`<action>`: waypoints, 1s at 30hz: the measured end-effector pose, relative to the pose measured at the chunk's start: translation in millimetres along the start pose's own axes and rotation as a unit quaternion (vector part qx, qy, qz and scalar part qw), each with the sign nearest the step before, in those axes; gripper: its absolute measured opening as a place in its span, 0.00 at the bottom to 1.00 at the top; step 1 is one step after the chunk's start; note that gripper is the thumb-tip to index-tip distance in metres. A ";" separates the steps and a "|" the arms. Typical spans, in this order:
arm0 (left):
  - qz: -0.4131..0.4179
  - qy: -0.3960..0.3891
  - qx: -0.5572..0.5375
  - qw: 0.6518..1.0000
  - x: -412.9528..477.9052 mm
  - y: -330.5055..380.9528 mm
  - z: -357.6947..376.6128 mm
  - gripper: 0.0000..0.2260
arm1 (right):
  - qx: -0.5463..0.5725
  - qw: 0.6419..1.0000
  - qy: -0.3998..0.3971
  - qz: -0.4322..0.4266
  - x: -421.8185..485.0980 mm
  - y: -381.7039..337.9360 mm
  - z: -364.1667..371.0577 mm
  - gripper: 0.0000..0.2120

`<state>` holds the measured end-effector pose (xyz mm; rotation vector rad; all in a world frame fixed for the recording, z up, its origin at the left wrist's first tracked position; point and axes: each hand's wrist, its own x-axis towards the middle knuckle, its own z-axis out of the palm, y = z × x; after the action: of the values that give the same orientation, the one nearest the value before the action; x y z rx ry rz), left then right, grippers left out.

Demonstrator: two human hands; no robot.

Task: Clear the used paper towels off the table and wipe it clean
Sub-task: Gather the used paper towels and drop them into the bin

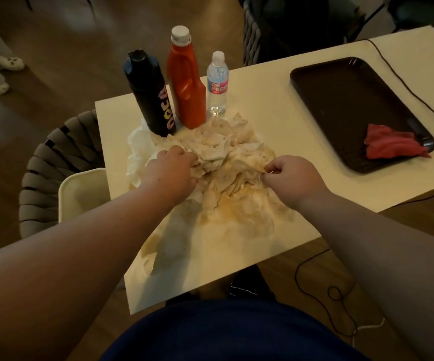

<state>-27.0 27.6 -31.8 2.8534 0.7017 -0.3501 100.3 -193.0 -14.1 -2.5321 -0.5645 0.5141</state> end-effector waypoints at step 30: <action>0.021 0.023 -0.020 0.999 23.2 -20.7 -11.9 0.16 | 0.064 0.998 -0.014 -0.014 10.5 -32.4 -4.3 0.07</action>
<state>-14.6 58.4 -29.1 2.8418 0.6493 -0.2613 101.6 -164.0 4.1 -2.3951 -0.5593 0.5581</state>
